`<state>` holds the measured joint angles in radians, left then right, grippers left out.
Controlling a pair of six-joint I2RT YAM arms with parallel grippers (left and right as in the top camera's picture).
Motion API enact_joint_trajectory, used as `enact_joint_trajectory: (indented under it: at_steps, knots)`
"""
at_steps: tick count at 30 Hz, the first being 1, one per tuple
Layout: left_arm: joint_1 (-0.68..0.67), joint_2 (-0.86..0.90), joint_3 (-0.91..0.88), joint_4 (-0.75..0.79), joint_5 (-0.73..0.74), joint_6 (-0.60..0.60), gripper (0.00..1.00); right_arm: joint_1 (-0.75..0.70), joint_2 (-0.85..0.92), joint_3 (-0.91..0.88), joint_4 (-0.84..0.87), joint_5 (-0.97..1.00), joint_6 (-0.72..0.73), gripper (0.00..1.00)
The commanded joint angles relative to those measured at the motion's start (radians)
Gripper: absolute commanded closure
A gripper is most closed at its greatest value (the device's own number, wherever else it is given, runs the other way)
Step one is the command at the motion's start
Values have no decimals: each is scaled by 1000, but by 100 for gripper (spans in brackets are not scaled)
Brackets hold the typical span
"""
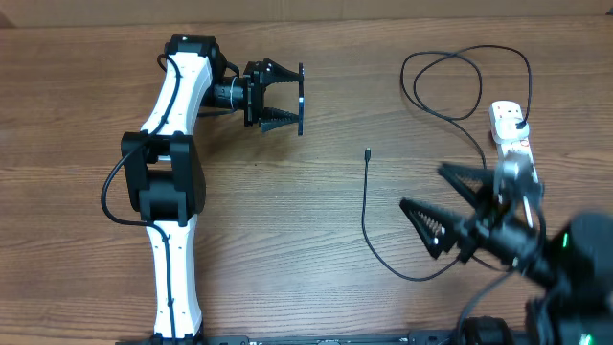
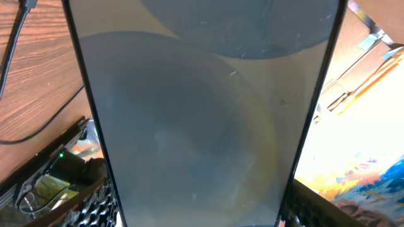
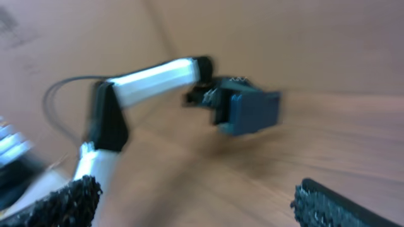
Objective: Plug charger to phone and switch on socket
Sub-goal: 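Swing the right gripper toward the phone held by the left gripper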
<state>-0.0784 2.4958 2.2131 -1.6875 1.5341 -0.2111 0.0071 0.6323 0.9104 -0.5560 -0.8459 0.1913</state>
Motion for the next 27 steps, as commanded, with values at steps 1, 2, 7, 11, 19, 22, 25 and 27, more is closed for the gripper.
enact_joint_trajectory:
  at_steps: [1,2,7,11,19,22,25,27]
  knots:
    - [0,2,27,-3,48,-14,36,-2,167,132,-2,-445,37,0]
    - [0,2,27,-3,48,-14,36,-2,201,142,45,-534,51,0]
    - [0,2,27,-3,48,-13,35,34,344,143,286,-610,342,0]
    - [0,2,27,-3,48,-14,36,129,387,146,320,-470,413,0]
    - [0,2,27,-3,48,-14,36,336,457,288,0,57,344,1]
    - [0,2,27,-3,48,-13,36,403,519,422,-228,318,290,1]
    - [0,2,27,-3,48,-14,36,466,622,592,-448,496,248,1]
    - [0,2,27,-3,48,-14,36,512,725,735,-611,635,245,1]
